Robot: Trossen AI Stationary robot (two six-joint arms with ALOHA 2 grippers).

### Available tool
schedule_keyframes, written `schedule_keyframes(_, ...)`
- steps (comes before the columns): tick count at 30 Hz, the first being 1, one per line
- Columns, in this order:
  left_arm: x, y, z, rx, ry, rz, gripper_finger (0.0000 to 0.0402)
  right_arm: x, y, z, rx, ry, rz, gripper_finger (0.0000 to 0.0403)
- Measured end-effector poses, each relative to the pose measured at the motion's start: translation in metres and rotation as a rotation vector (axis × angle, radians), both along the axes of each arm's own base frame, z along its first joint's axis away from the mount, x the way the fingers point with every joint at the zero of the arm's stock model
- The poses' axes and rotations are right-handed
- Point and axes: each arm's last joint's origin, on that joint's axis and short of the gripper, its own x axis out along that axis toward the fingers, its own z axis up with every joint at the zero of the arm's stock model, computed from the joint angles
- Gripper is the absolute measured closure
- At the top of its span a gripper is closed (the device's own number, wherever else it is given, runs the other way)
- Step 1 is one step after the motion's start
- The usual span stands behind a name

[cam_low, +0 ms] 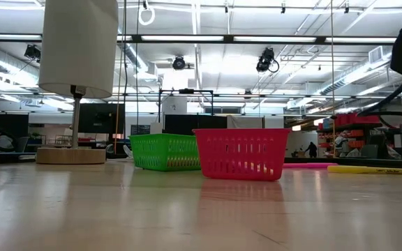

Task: Pick & Place Markers
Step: Put the blue highlighter pen into the green bin

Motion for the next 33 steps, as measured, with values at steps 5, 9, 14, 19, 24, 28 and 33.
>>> schedule_keyframes(5,0.001,0.002,0.0,-0.003,0.001,-0.004,0.0225,0.002,0.001,-0.005,0.008,-0.063,0.01,0.0213)
schedule_keyframes(9,0.002,0.003,0.0,-0.006,0.001,-0.006,0.0225,0.004,0.001,-0.006,0.018,-0.09,0.011,0.022)
schedule_keyframes(14,0.002,0.003,0.0,-0.006,0.0,-0.006,0.0225,0.003,0.001,-0.007,0.018,-0.101,0.021,0.0257)
schedule_keyframes(19,0.002,0.003,0.0,-0.007,-0.001,-0.006,0.0225,0.004,0.001,-0.007,0.017,-0.111,0.025,0.0313)
schedule_keyframes(24,0.002,0.003,0.0,-0.008,-0.001,-0.006,0.0225,0.005,0.001,-0.006,0.018,-0.116,0.025,0.0352)
schedule_keyframes(28,0.002,0.003,0.0,-0.008,-0.002,-0.006,0.0225,0.011,0.003,0.001,-0.015,-0.144,0.039,0.0352)
schedule_keyframes(33,0.002,0.003,0.0,-0.007,-0.002,-0.003,0.0225,0.026,0.008,0.023,-0.05,-0.225,0.068,0.035)
